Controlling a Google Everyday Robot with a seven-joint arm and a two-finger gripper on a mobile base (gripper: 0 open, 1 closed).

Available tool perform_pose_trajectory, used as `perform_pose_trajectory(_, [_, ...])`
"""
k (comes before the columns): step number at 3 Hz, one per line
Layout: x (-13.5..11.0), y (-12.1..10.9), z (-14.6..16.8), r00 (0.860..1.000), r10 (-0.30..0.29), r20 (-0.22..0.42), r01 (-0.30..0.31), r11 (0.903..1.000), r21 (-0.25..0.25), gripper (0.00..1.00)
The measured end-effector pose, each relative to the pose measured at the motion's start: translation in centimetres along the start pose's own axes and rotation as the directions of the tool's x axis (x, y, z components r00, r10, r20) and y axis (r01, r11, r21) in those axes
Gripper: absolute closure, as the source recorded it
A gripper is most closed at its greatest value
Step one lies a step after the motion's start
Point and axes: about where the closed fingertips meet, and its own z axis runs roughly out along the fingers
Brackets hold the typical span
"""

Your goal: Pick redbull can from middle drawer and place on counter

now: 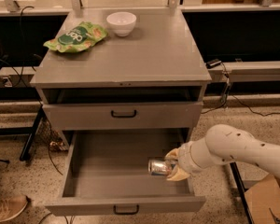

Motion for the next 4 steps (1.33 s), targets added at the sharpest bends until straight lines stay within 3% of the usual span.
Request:
perform_pose_trajectory(1, [-0.8, -1.6, -2.8, 0.999, -0.044, -0.007, 0.044, 0.9989, 0.017, 1.0])
perform_pose_trajectory(2, [-3.2, -5.2, -10.1, 0.993, -0.109, -0.037, 0.112, 0.9912, 0.07, 1.0])
perform_pose_trajectory(3, [-7.8, -11.2, -21.6, 0.972, -0.189, -0.137, 0.205, 0.9718, 0.116, 1.0])
perform_pose_trajectory(4, [-10.3, -14.6, -27.4, 0.96, -0.214, -0.182, 0.237, 0.9644, 0.117, 1.0])
